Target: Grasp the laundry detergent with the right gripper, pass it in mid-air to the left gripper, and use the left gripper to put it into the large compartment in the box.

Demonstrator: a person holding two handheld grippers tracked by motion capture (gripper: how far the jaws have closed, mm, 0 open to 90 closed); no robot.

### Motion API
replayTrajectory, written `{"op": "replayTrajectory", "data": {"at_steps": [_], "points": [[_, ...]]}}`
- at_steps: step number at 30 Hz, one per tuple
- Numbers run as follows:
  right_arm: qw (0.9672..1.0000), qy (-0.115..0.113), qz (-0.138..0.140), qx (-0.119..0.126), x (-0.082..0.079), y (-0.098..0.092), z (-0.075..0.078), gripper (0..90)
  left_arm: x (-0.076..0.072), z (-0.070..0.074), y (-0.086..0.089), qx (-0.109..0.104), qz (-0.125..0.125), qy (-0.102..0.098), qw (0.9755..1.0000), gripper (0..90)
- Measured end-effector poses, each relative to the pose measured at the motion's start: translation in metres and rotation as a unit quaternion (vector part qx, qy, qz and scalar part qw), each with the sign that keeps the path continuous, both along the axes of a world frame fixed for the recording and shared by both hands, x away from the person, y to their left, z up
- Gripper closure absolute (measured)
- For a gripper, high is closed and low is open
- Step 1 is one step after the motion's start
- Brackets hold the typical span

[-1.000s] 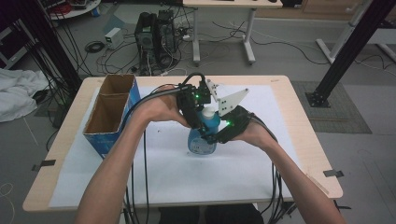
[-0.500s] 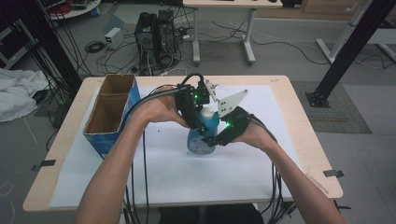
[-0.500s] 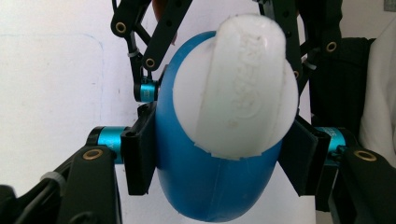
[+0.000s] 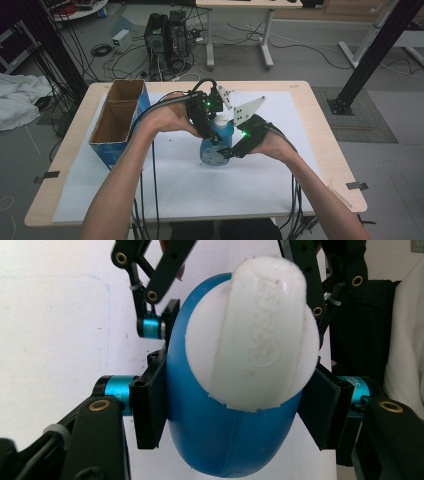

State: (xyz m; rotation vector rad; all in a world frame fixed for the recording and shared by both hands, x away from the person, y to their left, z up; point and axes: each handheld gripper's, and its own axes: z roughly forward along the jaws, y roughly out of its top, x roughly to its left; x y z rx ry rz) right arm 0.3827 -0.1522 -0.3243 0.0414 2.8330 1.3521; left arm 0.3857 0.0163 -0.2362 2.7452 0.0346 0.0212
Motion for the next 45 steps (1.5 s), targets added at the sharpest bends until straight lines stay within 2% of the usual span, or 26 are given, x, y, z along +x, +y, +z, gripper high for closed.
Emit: {"op": "replayTrajectory", "data": {"at_steps": [6, 7, 8, 11, 14, 15, 16, 19, 21, 23, 24, 28, 29, 30, 31, 33, 35, 36, 37, 38, 40, 41, 42, 43, 44, 45], "points": [[1.0000, 0.003, -0.005, -0.001, 0.000, -0.003, 0.002, 23.2, 0.000, 0.002, 0.002, 0.004, 0.001, -0.002, 1.0000, 37.2], [1.0000, -0.004, -0.009, 0.001, 0.000, -0.004, 0.002, 23.1, 0.000, 0.002, 0.003, 0.002, 0.002, -0.001, 1.0000, 37.2], [0.9999, 0.005, -0.012, -0.005, 0.000, -0.005, 0.002, 23.0, 0.000, 0.002, 0.003, 0.001, 0.004, 0.000, 1.0000, 37.2], [0.9996, -0.005, -0.024, -0.018, 0.001, -0.012, 0.003, 22.6, 0.000, 0.003, 0.006, 0.001, 0.006, 0.000, 1.0000, 37.2], [0.9987, 0.006, -0.036, -0.036, -0.001, -0.020, 0.004, 22.3, 0.000, 0.006, 0.009, 0.004, 0.011, -0.001, 0.9999, 37.2], [0.9986, -0.001, -0.034, -0.041, 0.000, -0.023, 0.005, 22.3, 0.000, 0.007, 0.009, 0.005, 0.010, -0.003, 0.9999, 37.2], [0.9978, -0.005, -0.042, -0.050, 0.000, -0.027, 0.006, 22.0, 0.001, 0.008, 0.010, 0.007, 0.011, -0.004, 0.9999, 37.2], [0.9951, -0.004, -0.079, -0.060, -0.003, -0.035, 0.007, 12.9, 0.001, 0.013, 0.013, 0.011, 0.021, -0.003, 0.9997, 37.2], [0.9940, -0.007, -0.084, -0.070, -0.003, -0.044, 0.008, 12.8, 0.002, 0.016, 0.016, 0.007, 0.027, -0.002, 0.9996, 37.2], [0.9924, -0.003, -0.099, -0.073, -0.005, -0.050, 0.008, 12.8, 0.003, 0.021, 0.019, 0.013, 0.031, -0.003, 0.9994, 37.2], [0.9902, 0.001, -0.110, -0.086, -0.006, -0.053, 0.009, 12.8, 0.003, 0.024, 0.021, 0.011, 0.039, -0.002, 0.9992, 37.2], [0.9829, -0.010, -0.128, -0.132, -0.005, -0.069, 0.009, 12.8, 0.005, 0.038, 0.029, 0.018, 0.059, -0.004, 0.9981, 37.2], [0.9829, -0.010, -0.128, -0.132, -0.005, -0.069, 0.009, 12.8, 0.005, 0.038, 0.029, 0.018, 0.059, -0.004, 0.9981, 37.2], [0.9811, -0.010, -0.133, -0.140, -0.004, -0.073, 0.008, 12.8, 0.007, 0.046, 0.033, 0.026, 0.069, -0.005, 0.9973, 37.2], [0.9760, -0.013, -0.147, -0.160, -0.004, -0.081, 0.007, 12.8, 0.007, 0.048, 0.035, 0.019, 0.077, -0.003, 0.9969, 37.2], [0.9714, -0.005, -0.158, -0.177, -0.004, -0.087, 0.005, 12.8, 0.008, 0.058, 0.041, 0.030, 0.090, -0.006, 0.9955, 37.2], [0.9667, 0.002, -0.173, -0.189, -0.003, -0.095, 0.002, 12.8, 0.010, 0.065, 0.046, 0.028, 0.108, -0.003, 0.9938, 37.2], [0.9655, -0.006, -0.174, -0.194, -0.001, -0.101, -0.001, 12.8, 0.009, 0.068, 0.048, 0.028, 0.119, -0.002, 0.9924, 37.2], [0.9626, -0.009, -0.182, -0.201, 0.000, -0.104, -0.003, 12.8, 0.012, 0.073, 0.051, 0.038, 0.115, -0.005, 0.9926, 37.2], [0.9589, -0.004, -0.191, -0.210, 0.000, -0.108, -0.004, 12.8, 0.012, 0.079, 0.054, 0.038, 0.133, -0.005, 0.9904, 37.2], [0.9551, 0.003, -0.202, -0.216, 0.003, -0.118, -0.007, 12.8, 0.015, 0.088, 0.060, 0.047, 0.135, -0.008, 0.9898, 37.3], [0.9561, -0.006, -0.202, -0.212, 0.005, -0.123, -0.009, 12.8, 0.015, 0.093, 0.064, 0.043, 0.145, -0.006, 0.9884, 37.3], [0.9543, -0.006, -0.210, -0.213, 0.006, -0.127, -0.011, 12.8, 0.016, 0.098, 0.068, 0.043, 0.152, -0.006, 0.9874, 37.2], [0.9474, 0.007, -0.226, -0.227, 0.004, -0.131, -0.010, 12.8, 0.017, 0.102, 0.072, 0.036, 0.164, -0.003, 0.9858, 37.3], [0.9497, -0.011, -0.218, -0.224, 0.006, -0.135, -0.012, 12.8, 0.018, 0.108, 0.078, 0.038, 0.171, -0.002, 0.9845, 37.3], [0.9471, -0.006, -0.230, -0.224, 0.005, -0.138, -0.013, 12.8, 0.019, 0.112, 0.081, 0.044, 0.171, -0.004, 0.9842, 37.3]]}}
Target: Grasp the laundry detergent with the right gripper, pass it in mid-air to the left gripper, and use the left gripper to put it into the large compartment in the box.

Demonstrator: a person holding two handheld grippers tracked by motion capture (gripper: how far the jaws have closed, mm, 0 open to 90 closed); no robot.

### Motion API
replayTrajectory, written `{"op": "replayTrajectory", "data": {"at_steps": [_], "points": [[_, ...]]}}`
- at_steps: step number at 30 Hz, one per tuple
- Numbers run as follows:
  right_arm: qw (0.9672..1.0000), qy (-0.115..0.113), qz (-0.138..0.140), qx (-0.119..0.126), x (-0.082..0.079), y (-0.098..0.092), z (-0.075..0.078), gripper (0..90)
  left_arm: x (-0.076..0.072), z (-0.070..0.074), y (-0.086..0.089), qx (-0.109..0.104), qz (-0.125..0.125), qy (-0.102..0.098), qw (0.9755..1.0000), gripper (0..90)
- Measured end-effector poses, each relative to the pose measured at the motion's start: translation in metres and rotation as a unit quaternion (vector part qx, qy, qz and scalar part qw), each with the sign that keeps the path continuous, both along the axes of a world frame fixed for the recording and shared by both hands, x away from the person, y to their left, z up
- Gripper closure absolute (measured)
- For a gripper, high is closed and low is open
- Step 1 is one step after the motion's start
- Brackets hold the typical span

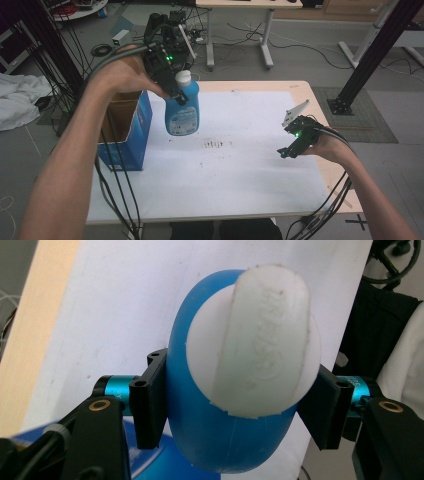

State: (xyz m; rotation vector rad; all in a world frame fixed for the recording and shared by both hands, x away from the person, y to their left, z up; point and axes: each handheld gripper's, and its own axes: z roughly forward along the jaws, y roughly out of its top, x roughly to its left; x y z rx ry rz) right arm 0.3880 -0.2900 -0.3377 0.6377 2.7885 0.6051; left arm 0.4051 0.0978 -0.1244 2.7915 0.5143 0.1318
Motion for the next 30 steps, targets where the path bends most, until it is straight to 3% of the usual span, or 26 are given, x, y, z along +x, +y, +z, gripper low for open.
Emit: {"op": "replayTrajectory", "data": {"at_steps": [1, 2, 6, 10, 14, 19, 23, 25, 27, 30], "points": [[0.9997, 0.017, -0.020, -0.005, -0.003, -0.002, 0.001, 12.8, 0.001, 0.005, 0.005, -0.003, 0.015, -0.001, 0.9999, 37.3], [0.9999, 0.010, -0.008, 0.004, -0.001, -0.006, 0.001, 12.8, 0.002, 0.008, 0.009, -0.002, 0.022, -0.003, 0.9998, 37.3], [1.0000, -0.001, -0.005, 0.007, 0.000, -0.013, -0.001, 12.8, 0.007, 0.023, 0.030, 0.006, 0.059, -0.010, 0.9982, 37.3], [0.9999, 0.005, -0.015, 0.003, -0.001, -0.017, -0.003, 12.8, 0.012, 0.032, 0.056, 0.003, 0.092, -0.010, 0.9957, 37.3], [0.9998, 0.004, -0.021, -0.002, -0.001, -0.020, -0.005, 12.8, 0.015, 0.036, 0.082, -0.007, 0.134, -0.010, 0.9909, 37.3], [0.9999, 0.002, -0.012, -0.008, 0.001, -0.021, -0.010, 12.8, 0.015, 0.038, 0.111, -0.023, 0.194, -0.014, 0.9806, 37.3], [0.9997, 0.007, -0.024, -0.006, 0.000, -0.019, -0.014, 12.8, 0.013, 0.039, 0.129, -0.031, 0.230, -0.015, 0.9726, 37.3], [0.9997, 0.007, -0.021, -0.010, 0.001, -0.020, -0.014, 12.8, 0.012, 0.040, 0.134, -0.030, 0.236, -0.014, 0.9712, 37.4], [0.9996, 0.001, -0.021, -0.017, 0.000, -0.019, -0.014, 12.9, 0.010, 0.038, 0.139, -0.028, 0.251, -0.016, 0.9675, 37.3], [0.9996, 0.004, -0.023, -0.018, -0.002, -0.018, -0.013, 12.9, 0.008, 0.034, 0.144, -0.025, 0.263, -0.014, 0.9645, 37.4]]}}
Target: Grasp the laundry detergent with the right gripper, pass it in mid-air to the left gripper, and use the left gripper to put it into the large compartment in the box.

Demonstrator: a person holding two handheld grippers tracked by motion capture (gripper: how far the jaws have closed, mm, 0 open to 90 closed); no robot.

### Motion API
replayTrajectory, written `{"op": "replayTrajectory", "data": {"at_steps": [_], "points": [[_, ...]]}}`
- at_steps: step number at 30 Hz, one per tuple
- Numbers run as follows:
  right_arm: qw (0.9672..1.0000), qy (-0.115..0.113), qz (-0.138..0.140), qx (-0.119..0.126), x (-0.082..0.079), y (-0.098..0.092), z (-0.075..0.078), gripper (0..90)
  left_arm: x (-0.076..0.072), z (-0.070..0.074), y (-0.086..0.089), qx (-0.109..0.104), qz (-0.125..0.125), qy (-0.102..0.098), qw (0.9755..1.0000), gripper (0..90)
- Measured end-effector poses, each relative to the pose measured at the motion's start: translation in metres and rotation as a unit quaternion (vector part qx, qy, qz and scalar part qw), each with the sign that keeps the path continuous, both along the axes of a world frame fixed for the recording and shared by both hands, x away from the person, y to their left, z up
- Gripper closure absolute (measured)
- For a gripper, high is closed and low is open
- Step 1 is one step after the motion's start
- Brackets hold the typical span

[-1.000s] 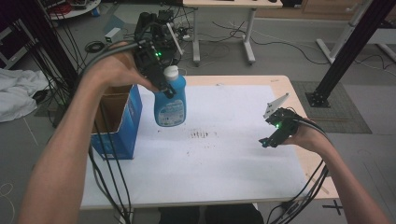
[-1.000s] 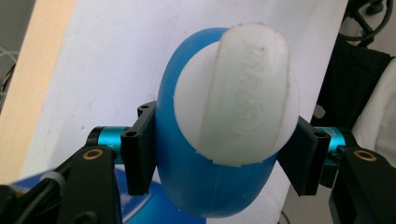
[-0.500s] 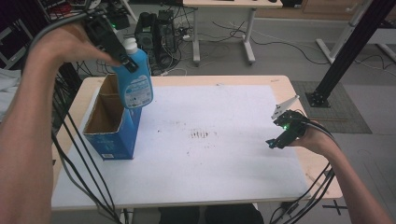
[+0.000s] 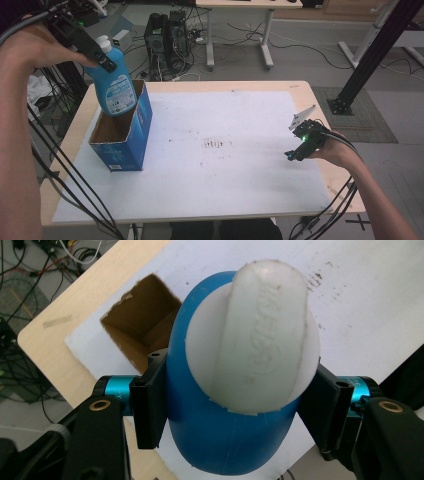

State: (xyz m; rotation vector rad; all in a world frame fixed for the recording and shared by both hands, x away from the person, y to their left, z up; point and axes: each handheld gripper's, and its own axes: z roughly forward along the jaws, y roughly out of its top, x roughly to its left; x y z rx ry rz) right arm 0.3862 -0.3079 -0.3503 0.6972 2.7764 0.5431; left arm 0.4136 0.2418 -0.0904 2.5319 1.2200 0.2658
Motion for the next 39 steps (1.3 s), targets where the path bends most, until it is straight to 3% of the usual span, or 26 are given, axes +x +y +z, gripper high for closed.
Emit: {"op": "replayTrajectory", "data": {"at_steps": [2, 9, 10, 12, 15, 21, 22, 31, 39], "points": [[1.0000, 0.004, -0.009, -0.002, -0.002, 0.000, 0.000, 12.8, 0.000, -0.002, 0.002, 0.004, 0.004, 0.003, 1.0000, 37.4], [0.9999, -0.008, 0.011, -0.006, -0.001, -0.002, -0.002, 12.8, 0.000, -0.016, 0.010, 0.000, 0.021, 0.005, 0.9998, 37.4], [0.9999, 0.000, -0.007, -0.010, -0.005, 0.000, -0.002, 12.8, 0.001, -0.017, 0.011, -0.001, 0.021, 0.005, 0.9998, 37.4], [0.9998, -0.010, 0.011, -0.014, -0.002, -0.001, -0.004, 12.9, 0.001, -0.021, 0.012, 0.002, 0.018, 0.008, 0.9998, 37.3], [0.9999, 0.001, -0.008, -0.015, -0.005, 0.000, -0.005, 12.8, 0.001, -0.027, 0.011, 0.001, 0.018, 0.005, 0.9998, 37.4], [0.9998, 0.002, 0.003, -0.020, -0.006, 0.001, -0.009, 12.8, 0.001, -0.040, 0.015, -0.001, 0.019, 0.013, 0.9997, 37.4], [0.9998, 0.003, -0.005, -0.020, -0.008, 0.001, -0.009, 12.8, 0.001, -0.043, 0.015, -0.001, 0.021, 0.014, 0.9997, 37.3], [0.9997, 0.000, 0.002, -0.025, -0.008, 0.001, -0.013, 12.9, -0.001, -0.072, 0.018, -0.003, 0.020, 0.020, 0.9996, 37.3], [0.9995, 0.003, -0.001, -0.031, -0.009, 0.005, -0.015, 12.8, -0.001, -0.100, 0.019, 0.000, 0.013, 0.039, 0.9991, 37.3]]}}
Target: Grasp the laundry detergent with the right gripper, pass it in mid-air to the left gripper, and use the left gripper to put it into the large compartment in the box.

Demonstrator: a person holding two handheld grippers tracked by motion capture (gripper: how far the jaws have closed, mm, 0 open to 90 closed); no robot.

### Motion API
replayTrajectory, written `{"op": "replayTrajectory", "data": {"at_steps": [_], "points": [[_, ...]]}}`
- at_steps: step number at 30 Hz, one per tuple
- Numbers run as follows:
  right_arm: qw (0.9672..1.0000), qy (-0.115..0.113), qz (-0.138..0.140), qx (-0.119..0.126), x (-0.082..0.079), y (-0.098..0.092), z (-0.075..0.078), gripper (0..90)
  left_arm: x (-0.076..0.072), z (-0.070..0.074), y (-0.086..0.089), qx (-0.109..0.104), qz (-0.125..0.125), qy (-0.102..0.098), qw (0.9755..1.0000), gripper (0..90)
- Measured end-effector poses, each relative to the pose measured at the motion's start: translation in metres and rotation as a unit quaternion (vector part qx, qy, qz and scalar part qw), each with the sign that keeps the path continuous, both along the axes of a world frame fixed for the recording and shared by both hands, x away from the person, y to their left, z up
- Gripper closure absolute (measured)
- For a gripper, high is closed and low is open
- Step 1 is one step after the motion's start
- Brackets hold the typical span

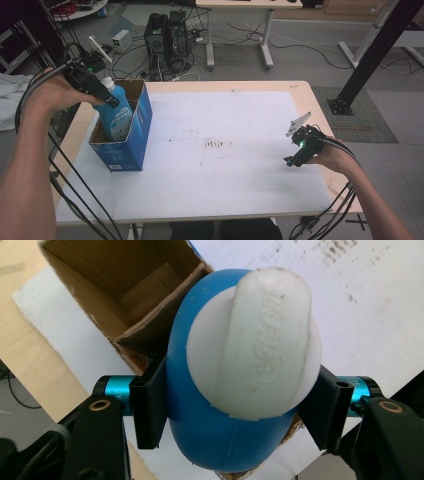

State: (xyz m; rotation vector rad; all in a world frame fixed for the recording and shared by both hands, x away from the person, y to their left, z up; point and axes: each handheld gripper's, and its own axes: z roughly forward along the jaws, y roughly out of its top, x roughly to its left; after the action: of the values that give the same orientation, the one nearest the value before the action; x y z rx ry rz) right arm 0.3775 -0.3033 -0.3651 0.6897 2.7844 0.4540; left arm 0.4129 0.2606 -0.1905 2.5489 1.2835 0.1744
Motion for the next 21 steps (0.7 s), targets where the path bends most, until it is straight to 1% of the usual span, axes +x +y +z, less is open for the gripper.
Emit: {"op": "replayTrajectory", "data": {"at_steps": [3, 5, 6, 7, 8, 9, 10, 11, 12, 14, 16, 19, 20, 21], "points": [[1.0000, 0.001, 0.001, 0.001, 0.000, 0.001, -0.002, 12.9, 0.000, -0.011, 0.000, -0.003, 0.000, 0.003, 1.0000, 37.3], [1.0000, 0.005, 0.000, -0.001, 0.000, 0.001, -0.003, 12.9, 0.000, -0.016, 0.001, -0.001, -0.003, 0.004, 1.0000, 37.3], [1.0000, 0.002, 0.000, -0.004, 0.000, 0.001, -0.004, 12.9, 0.000, -0.020, 0.001, 0.000, -0.001, 0.004, 1.0000, 37.3], [1.0000, 0.005, -0.005, -0.004, -0.001, 0.002, -0.004, 12.9, 0.001, -0.022, 0.001, 0.001, -0.001, 0.006, 1.0000, 37.3], [1.0000, 0.005, 0.001, -0.004, -0.001, 0.002, -0.005, 12.9, 0.001, -0.026, 0.001, 0.002, -0.001, 0.006, 1.0000, 37.3], [1.0000, 0.003, 0.001, -0.003, -0.001, 0.002, -0.005, 12.9, 0.001, -0.029, 0.001, 0.004, -0.006, 0.006, 1.0000, 37.3], [1.0000, 0.002, 0.006, -0.004, 0.000, 0.002, -0.006, 12.9, 0.001, -0.032, 0.002, 0.005, -0.004, 0.008, 0.9999, 37.3], [0.9998, -0.008, 0.017, -0.002, 0.001, 0.002, -0.007, 12.9, 0.001, -0.035, 0.002, 0.003, -0.002, 0.006, 1.0000, 37.3], [1.0000, 0.002, 0.007, -0.001, 0.000, 0.002, -0.006, 12.9, 0.001, -0.038, 0.003, 0.001, -0.001, 0.007, 1.0000, 37.4], [1.0000, 0.004, 0.005, -0.001, 0.000, 0.002, -0.007, 12.9, 0.001, -0.043, 0.004, 0.000, -0.001, 0.008, 1.0000, 37.3], [1.0000, 0.004, 0.003, -0.001, -0.001, 0.003, -0.008, 12.9, 0.002, -0.048, 0.005, 0.002, -0.002, 0.014, 0.9999, 37.3], [1.0000, 0.004, 0.005, -0.002, -0.001, 0.003, -0.009, 12.9, 0.002, -0.055, 0.005, 0.006, -0.003, 0.013, 0.9999, 37.3], [1.0000, 0.004, 0.004, -0.002, -0.001, 0.003, -0.010, 12.9, 0.002, -0.058, 0.005, 0.009, -0.006, 0.015, 0.9998, 37.3], [1.0000, 0.002, 0.009, -0.001, -0.001, 0.003, -0.010, 12.9, 0.002, -0.060, 0.005, 0.011, -0.007, 0.016, 0.9998, 37.3]]}}
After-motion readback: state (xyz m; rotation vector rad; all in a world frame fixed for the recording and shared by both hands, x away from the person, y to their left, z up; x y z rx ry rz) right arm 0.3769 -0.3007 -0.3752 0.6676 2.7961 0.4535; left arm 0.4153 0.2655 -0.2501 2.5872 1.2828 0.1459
